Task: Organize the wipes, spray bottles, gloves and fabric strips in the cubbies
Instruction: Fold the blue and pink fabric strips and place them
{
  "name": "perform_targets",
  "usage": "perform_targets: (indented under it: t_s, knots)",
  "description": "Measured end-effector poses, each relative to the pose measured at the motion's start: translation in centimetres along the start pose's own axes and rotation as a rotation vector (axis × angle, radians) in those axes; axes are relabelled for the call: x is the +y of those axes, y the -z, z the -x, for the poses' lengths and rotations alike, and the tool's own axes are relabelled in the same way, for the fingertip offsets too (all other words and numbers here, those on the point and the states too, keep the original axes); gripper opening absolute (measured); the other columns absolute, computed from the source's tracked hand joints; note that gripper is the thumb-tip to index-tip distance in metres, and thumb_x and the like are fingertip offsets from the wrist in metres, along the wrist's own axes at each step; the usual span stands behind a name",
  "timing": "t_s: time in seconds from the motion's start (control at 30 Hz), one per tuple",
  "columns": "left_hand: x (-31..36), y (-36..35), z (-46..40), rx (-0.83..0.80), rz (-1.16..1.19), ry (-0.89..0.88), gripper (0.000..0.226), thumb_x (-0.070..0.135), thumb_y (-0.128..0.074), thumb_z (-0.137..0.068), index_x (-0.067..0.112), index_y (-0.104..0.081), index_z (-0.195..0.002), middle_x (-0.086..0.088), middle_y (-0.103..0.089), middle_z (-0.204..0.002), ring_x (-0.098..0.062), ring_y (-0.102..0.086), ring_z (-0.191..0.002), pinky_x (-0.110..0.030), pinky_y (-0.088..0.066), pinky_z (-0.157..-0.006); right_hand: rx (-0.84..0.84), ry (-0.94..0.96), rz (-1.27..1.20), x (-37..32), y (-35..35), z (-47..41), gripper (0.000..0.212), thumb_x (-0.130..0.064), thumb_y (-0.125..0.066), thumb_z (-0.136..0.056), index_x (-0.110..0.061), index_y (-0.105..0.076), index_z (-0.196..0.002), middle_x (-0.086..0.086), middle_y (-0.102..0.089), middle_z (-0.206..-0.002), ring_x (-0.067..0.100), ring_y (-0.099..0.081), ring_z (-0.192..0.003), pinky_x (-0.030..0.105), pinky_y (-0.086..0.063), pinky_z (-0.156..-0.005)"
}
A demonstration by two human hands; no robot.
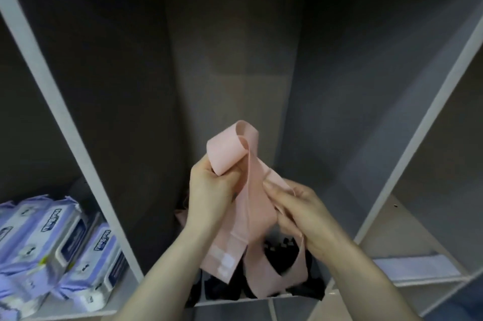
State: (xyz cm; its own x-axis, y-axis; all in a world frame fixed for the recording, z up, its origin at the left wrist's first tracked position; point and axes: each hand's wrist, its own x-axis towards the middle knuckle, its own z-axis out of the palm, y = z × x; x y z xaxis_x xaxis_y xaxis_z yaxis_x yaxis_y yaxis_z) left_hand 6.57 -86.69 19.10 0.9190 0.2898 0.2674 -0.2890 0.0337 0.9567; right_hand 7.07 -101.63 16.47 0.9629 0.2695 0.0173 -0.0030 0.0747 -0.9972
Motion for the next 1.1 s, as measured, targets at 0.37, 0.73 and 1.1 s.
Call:
perform_targets:
  t_s: [0.37, 0.73, 1.1]
  knots:
    - [-0.7, -0.5, -1.6, -0.048, 0.188, 0.22, 0.017, 0.014, -0.05, -0.095, 0.01, -0.066, -0.099, -0.007, -0.068, -0.082, -0.023, -0.064, -0.08, -0.033, -0.054, -0.067, 0.149, 0.183, -0.059, -2.4, 0.2, -3.2, 0.015, -0.018, -0.065, -0.084, -0.014, -0.067, -0.07, 0.001, -0.061, -0.066, 0.014, -0.058, -0.065, 0.026, -0.045, -0.062]
    - [-1.2, -0.3, -1.6, -0.316, 0.911, 0.469, 0.017, 0.011, -0.051, -0.083, 0.008, -0.067, -0.082, -0.004, -0.055, -0.05, -0.011, -0.051, -0.038, -0.016, -0.043, -0.046, 0.131, 0.207, -0.495, -5.5, 1.3, -3.4, 0.016, -0.006, -0.045, -0.095, -0.009, -0.061, -0.096, 0.008, -0.071, -0.084, 0.022, -0.072, -0.067, 0.029, -0.057, -0.05]
    - [-2.2, 1.9, -1.3, -0.237, 0.949, 0.4, 0.036, 0.033, -0.07, -0.073, 0.015, -0.055, -0.1, -0.006, -0.053, -0.12, -0.012, -0.066, -0.082, -0.024, -0.055, -0.064, -0.012, 0.103, -0.948, -8.4, 2.1, -3.5, 0.019, -0.001, -0.044, -0.094, -0.007, -0.061, -0.1, 0.023, -0.069, -0.11, 0.035, -0.069, -0.1, 0.042, -0.056, -0.087]
